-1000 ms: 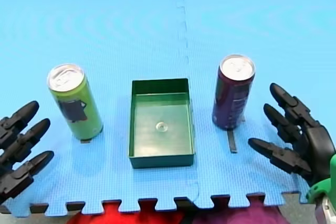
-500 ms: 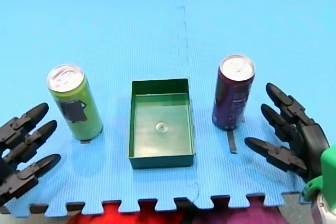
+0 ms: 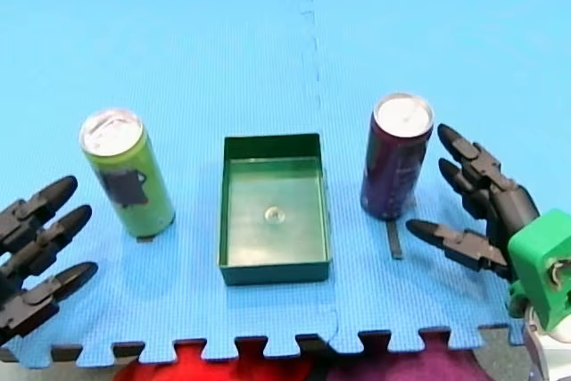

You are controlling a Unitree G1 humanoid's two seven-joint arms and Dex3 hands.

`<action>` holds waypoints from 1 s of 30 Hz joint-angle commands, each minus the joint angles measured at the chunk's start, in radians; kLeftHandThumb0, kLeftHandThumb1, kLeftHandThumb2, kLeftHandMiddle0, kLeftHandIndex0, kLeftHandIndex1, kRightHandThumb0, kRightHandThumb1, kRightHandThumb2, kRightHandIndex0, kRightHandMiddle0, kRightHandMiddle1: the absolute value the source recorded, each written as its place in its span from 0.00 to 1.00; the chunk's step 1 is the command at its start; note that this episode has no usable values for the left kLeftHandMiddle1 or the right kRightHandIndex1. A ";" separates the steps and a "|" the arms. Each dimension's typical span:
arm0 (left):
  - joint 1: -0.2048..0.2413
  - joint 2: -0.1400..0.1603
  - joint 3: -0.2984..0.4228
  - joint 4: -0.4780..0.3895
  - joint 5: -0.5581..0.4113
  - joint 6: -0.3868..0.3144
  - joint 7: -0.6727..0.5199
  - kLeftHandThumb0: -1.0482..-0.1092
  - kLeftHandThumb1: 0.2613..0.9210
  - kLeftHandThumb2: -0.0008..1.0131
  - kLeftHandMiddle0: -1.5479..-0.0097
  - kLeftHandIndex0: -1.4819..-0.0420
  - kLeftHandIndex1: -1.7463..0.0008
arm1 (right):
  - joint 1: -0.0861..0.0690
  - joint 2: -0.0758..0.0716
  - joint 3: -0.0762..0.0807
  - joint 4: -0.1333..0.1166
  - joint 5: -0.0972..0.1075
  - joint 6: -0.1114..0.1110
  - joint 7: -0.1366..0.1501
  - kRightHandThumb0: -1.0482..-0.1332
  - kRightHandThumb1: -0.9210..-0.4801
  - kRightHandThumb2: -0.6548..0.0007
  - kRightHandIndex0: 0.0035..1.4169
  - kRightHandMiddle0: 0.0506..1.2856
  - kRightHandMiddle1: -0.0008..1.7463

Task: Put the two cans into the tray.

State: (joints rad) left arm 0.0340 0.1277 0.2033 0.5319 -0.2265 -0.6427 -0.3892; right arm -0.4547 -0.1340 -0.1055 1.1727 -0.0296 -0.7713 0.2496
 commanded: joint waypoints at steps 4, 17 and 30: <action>-0.008 0.007 0.007 0.017 -0.008 -0.014 -0.002 0.00 0.98 0.02 0.69 0.69 1.00 | -0.030 -0.005 0.014 0.016 -0.017 0.010 -0.027 0.00 0.36 0.98 0.19 0.16 0.00; -0.034 0.025 0.033 0.071 -0.042 -0.036 -0.037 0.00 1.00 0.04 0.69 0.69 1.00 | -0.052 -0.008 0.037 0.017 -0.039 0.022 -0.066 0.00 0.26 0.96 0.19 0.15 0.00; -0.050 0.026 0.038 0.105 -0.047 -0.060 -0.060 0.00 1.00 0.09 0.69 0.69 1.00 | -0.074 0.043 -0.100 -0.025 0.247 0.267 0.322 0.00 0.14 0.97 0.19 0.16 0.00</action>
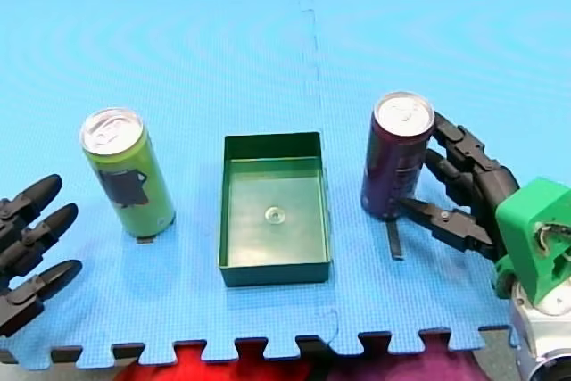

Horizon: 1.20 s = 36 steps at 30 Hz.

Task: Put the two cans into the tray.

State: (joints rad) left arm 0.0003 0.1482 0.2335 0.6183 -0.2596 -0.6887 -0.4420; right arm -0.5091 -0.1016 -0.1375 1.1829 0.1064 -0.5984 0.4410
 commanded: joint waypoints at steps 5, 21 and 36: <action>-0.021 0.007 0.014 0.034 -0.020 -0.018 -0.015 0.00 1.00 0.11 0.69 0.69 1.00 | -0.015 0.005 -0.061 -0.052 0.105 0.094 0.134 0.00 0.15 0.98 0.19 0.16 0.00; -0.021 0.013 0.004 0.025 0.002 -0.018 -0.004 0.00 1.00 0.16 0.71 0.70 1.00 | -0.017 0.000 -0.054 -0.054 0.069 0.070 0.113 0.00 0.09 0.98 0.19 0.16 0.00; -0.004 0.016 -0.004 -0.022 0.013 0.023 0.023 0.00 1.00 0.19 0.70 0.70 1.00 | -0.063 0.001 -0.053 -0.017 0.051 0.064 0.102 0.00 0.05 0.98 0.18 0.15 0.00</action>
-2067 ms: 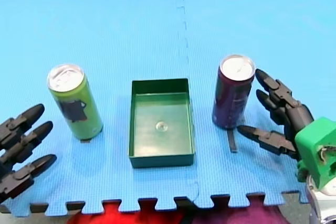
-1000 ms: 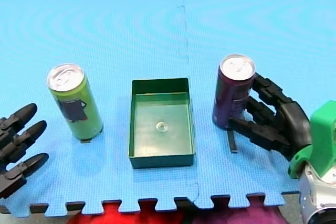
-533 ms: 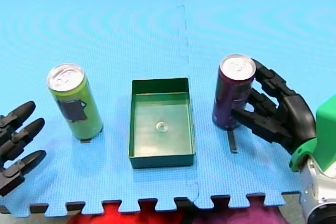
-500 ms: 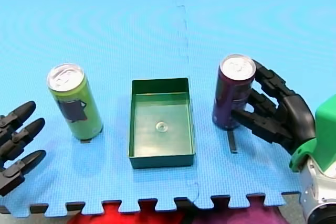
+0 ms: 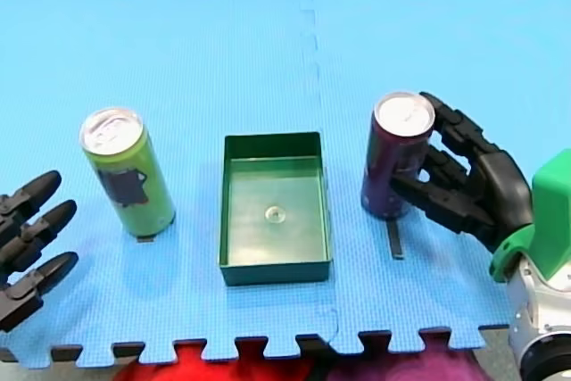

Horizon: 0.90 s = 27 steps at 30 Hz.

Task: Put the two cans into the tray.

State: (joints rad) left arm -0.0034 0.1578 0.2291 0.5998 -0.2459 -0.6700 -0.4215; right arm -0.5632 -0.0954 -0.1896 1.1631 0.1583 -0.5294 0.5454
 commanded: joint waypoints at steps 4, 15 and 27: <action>0.000 0.005 0.000 -0.005 0.001 0.004 0.006 0.00 1.00 0.20 0.70 0.70 1.00 | -0.012 -0.001 -0.002 0.011 -0.005 -0.004 -0.003 0.00 0.05 0.98 0.18 0.15 0.00; 0.011 0.006 -0.004 -0.022 0.005 0.011 0.015 0.00 1.00 0.21 0.70 0.69 1.00 | -0.028 0.001 0.000 0.029 -0.019 -0.013 -0.020 0.00 0.04 0.99 0.18 0.15 0.00; 0.018 0.003 -0.006 -0.043 0.002 0.027 0.021 0.00 1.00 0.21 0.70 0.69 1.00 | -0.045 0.007 0.019 0.052 -0.055 -0.025 -0.042 0.00 0.03 0.99 0.18 0.15 0.00</action>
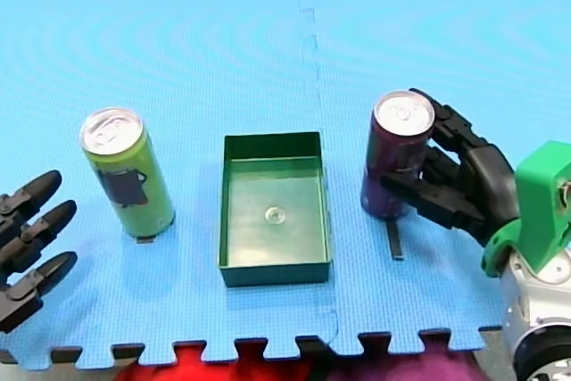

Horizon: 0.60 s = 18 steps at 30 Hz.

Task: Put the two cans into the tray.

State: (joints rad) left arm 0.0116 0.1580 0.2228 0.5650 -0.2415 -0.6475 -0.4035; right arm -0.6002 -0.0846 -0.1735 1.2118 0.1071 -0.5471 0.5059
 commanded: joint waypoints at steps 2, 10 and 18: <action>0.006 0.001 0.000 -0.015 -0.004 0.010 0.005 0.00 1.00 0.21 0.70 0.68 1.00 | -0.009 -0.004 0.007 0.005 -0.011 -0.010 -0.004 0.00 0.03 0.99 0.18 0.15 0.00; 0.016 0.000 0.002 -0.038 -0.016 0.029 0.000 0.00 1.00 0.21 0.70 0.68 1.00 | -0.007 0.000 0.019 0.006 -0.026 -0.019 -0.010 0.00 0.02 0.99 0.18 0.14 0.00; 0.018 0.000 0.009 -0.033 -0.042 0.028 -0.027 0.00 1.00 0.20 0.70 0.68 1.00 | -0.015 0.006 0.027 0.011 -0.034 -0.005 -0.023 0.00 0.01 0.99 0.18 0.14 0.00</action>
State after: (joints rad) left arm 0.0282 0.1546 0.2263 0.5318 -0.2776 -0.6195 -0.4267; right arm -0.6086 -0.0795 -0.1481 1.2199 0.0752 -0.5577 0.4831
